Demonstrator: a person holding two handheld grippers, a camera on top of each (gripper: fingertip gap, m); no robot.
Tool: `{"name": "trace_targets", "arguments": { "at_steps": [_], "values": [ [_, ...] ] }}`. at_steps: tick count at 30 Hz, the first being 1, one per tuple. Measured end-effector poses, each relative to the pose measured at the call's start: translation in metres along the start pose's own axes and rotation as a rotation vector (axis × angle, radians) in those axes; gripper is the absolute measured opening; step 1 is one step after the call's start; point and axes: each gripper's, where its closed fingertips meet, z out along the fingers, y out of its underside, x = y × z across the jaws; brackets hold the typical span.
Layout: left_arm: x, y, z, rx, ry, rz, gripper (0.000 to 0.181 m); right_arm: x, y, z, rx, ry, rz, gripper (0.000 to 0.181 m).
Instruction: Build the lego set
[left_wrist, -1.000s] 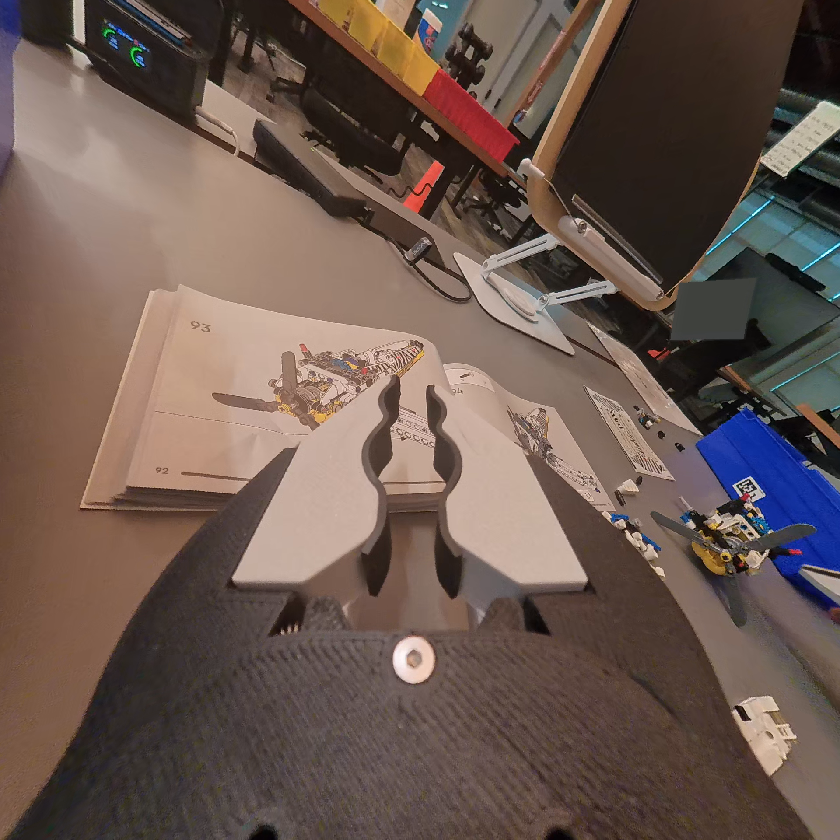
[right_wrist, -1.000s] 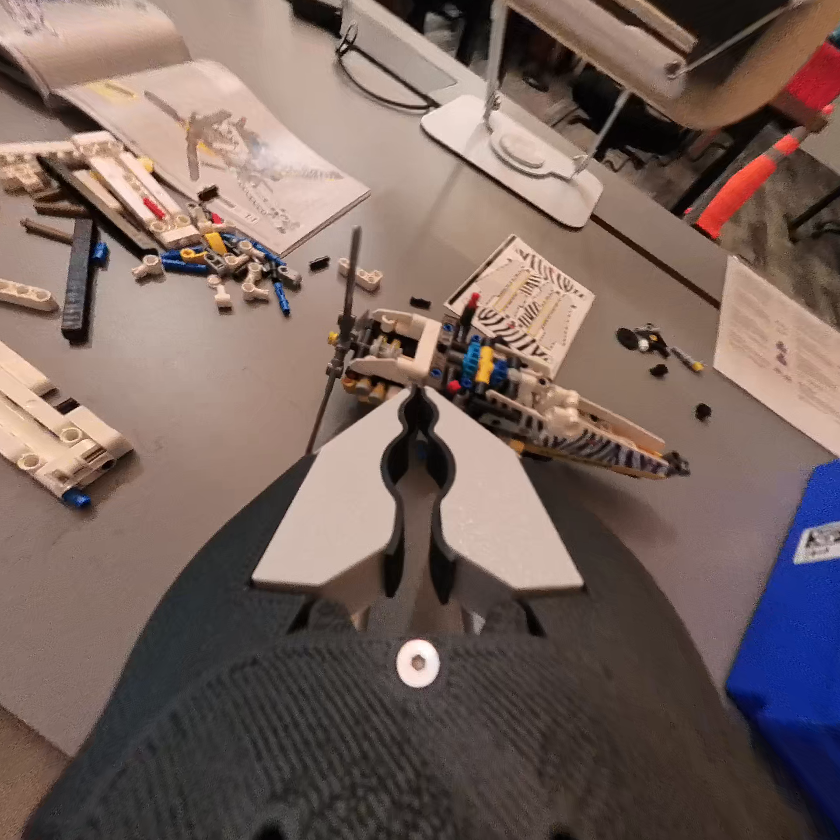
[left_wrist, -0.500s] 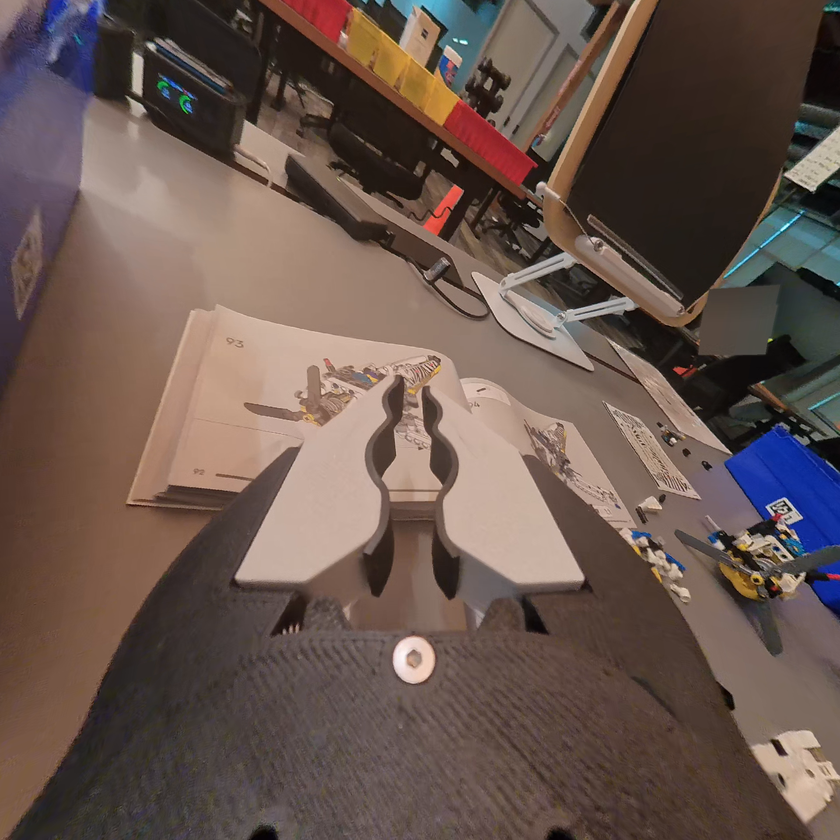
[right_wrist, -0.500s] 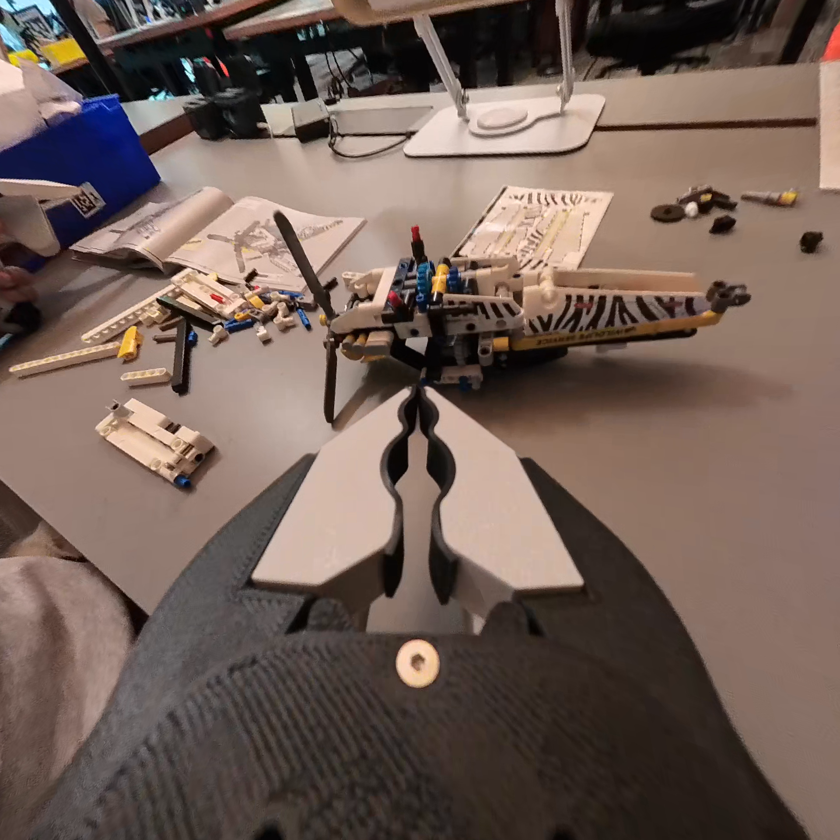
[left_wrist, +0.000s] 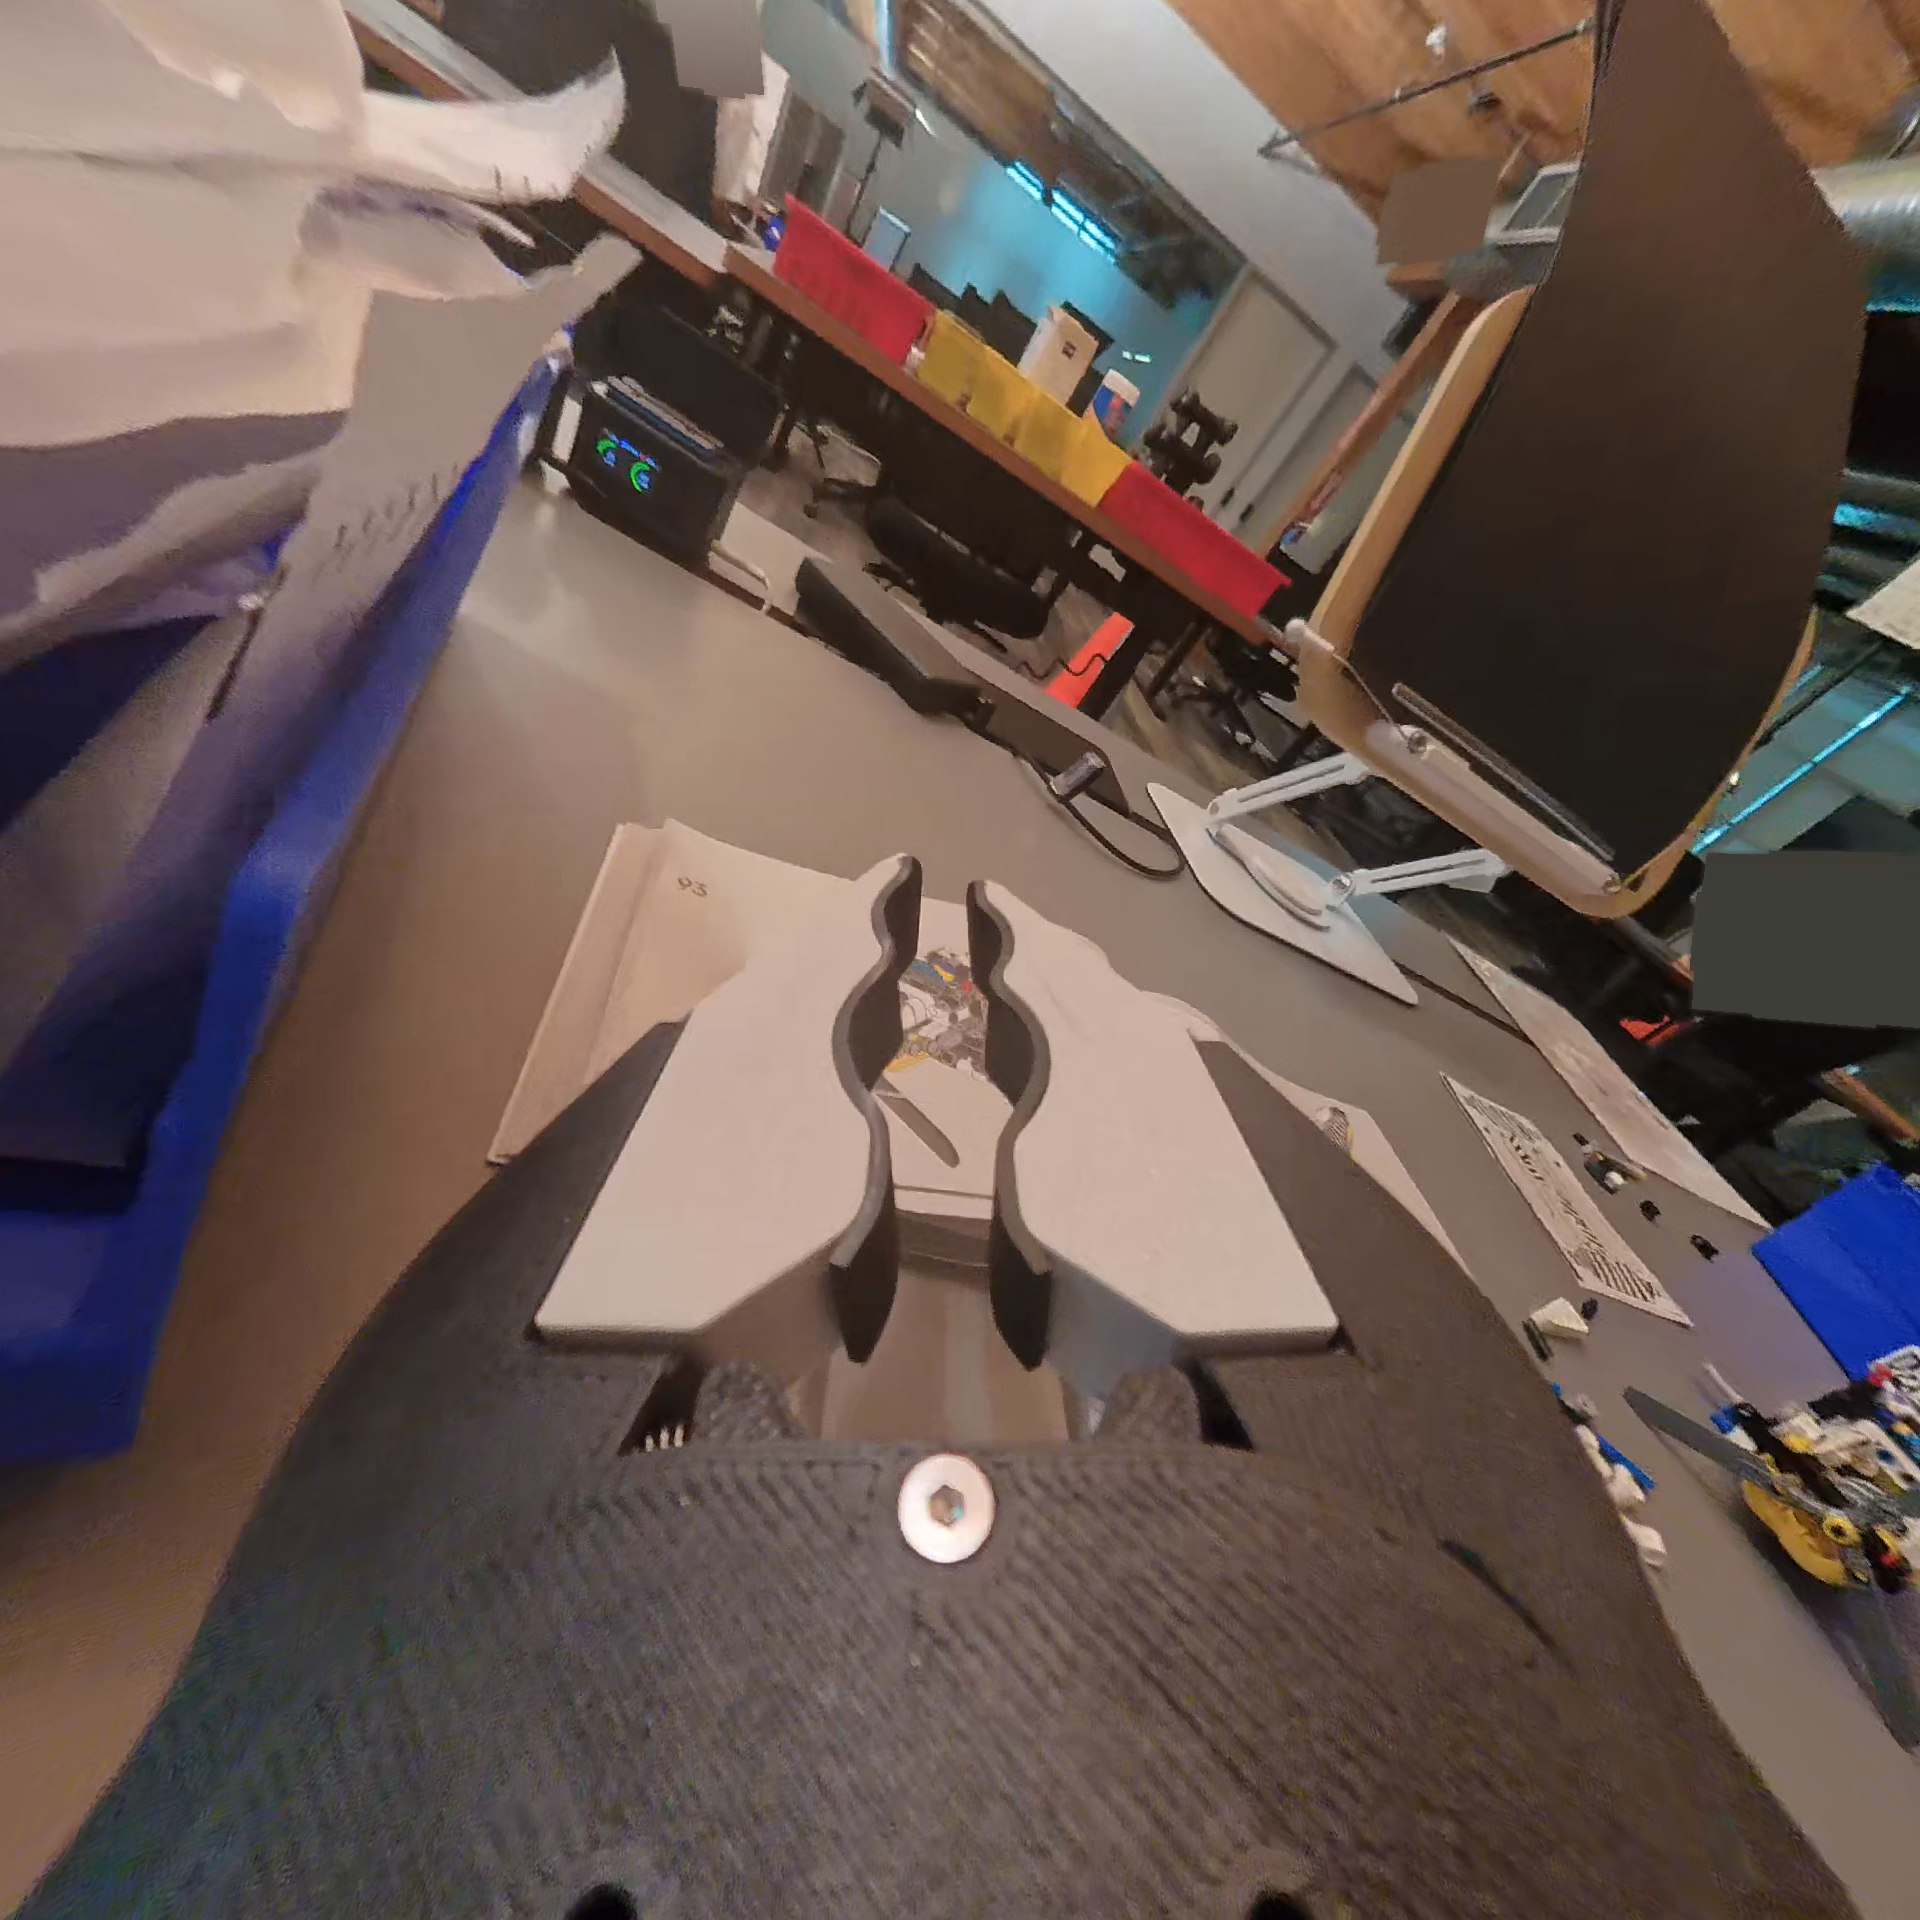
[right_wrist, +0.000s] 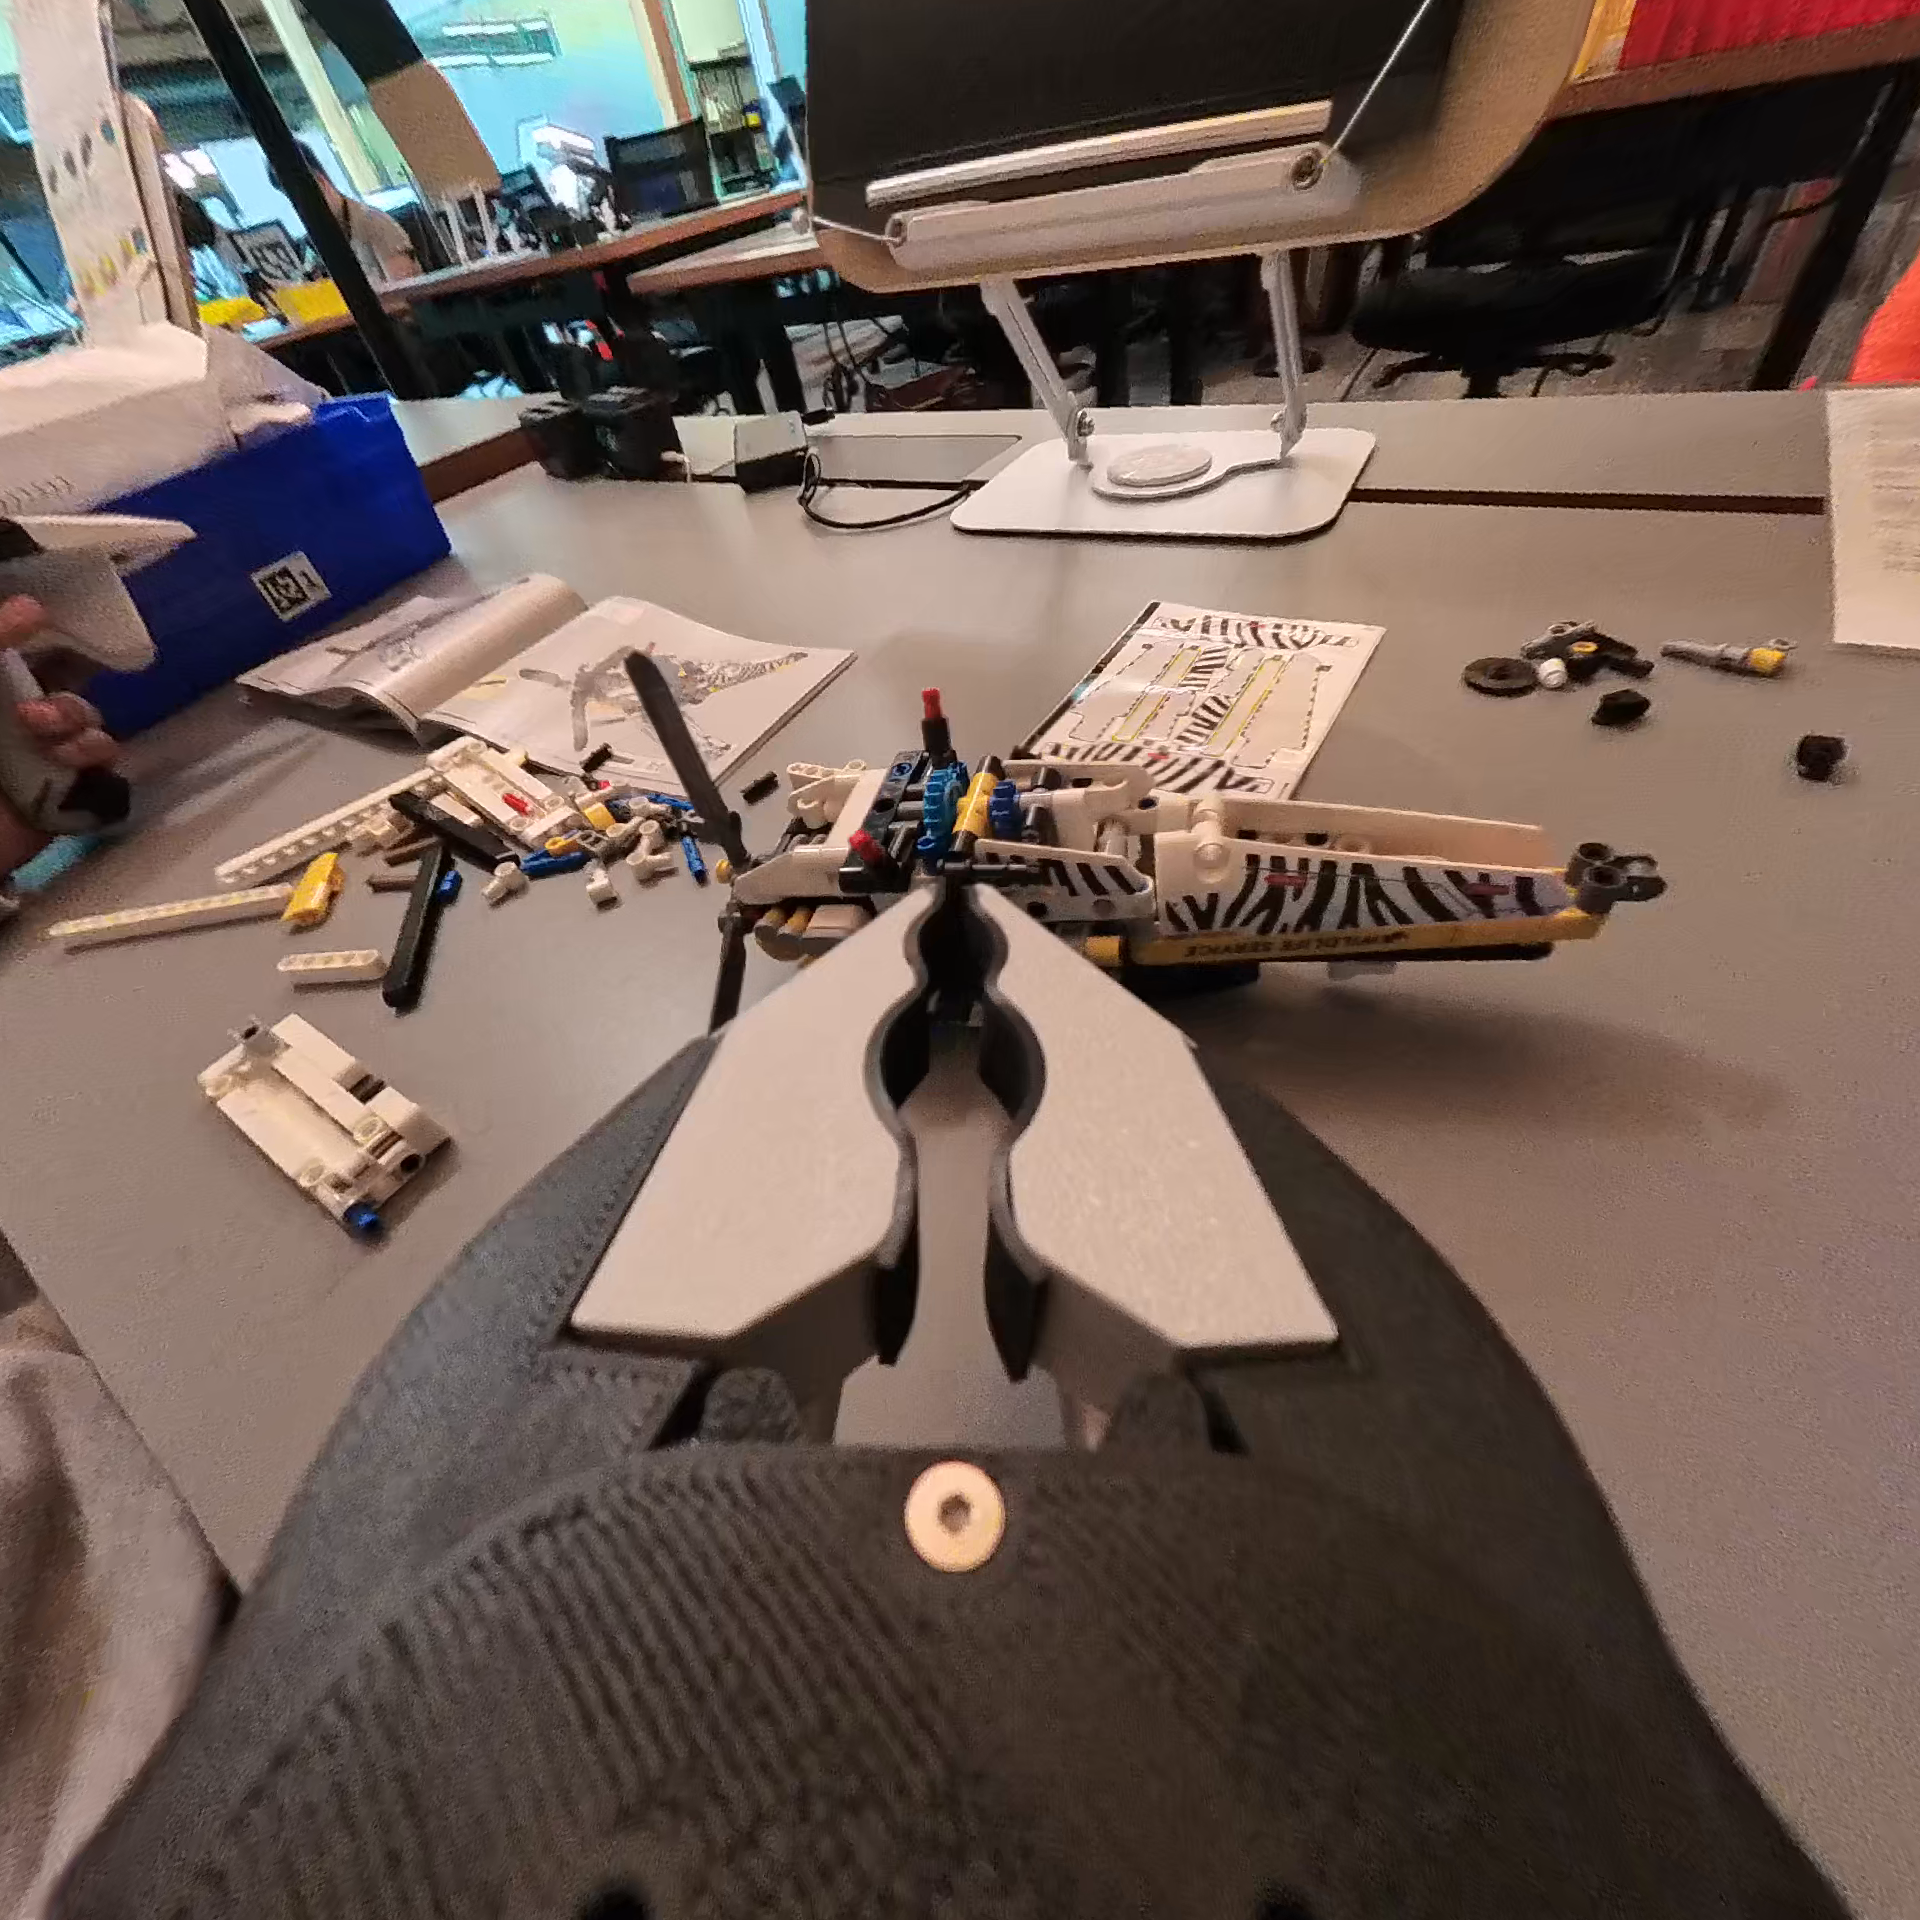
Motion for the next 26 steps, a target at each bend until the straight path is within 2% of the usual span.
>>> {"name": "trace_targets", "arguments": {
  "at_steps": [8,14,26],
  "values": [
    [0.004,0.008,0.004,-0.042,0.046,-0.041,0.008,0.008,-0.002,-0.001,0.016,-0.007,0.082,0.007],
    [0.005,0.011,0.005,-0.053,0.053,-0.043,0.009,0.004,-0.01,-0.006,0.074,-0.047,0.081,0.021],
    [0.009,0.017,0.007,-0.09,0.063,-0.018,0.01,0.005,-0.014,-0.008,0.103,-0.042,0.09,0.031]
  ]
}}
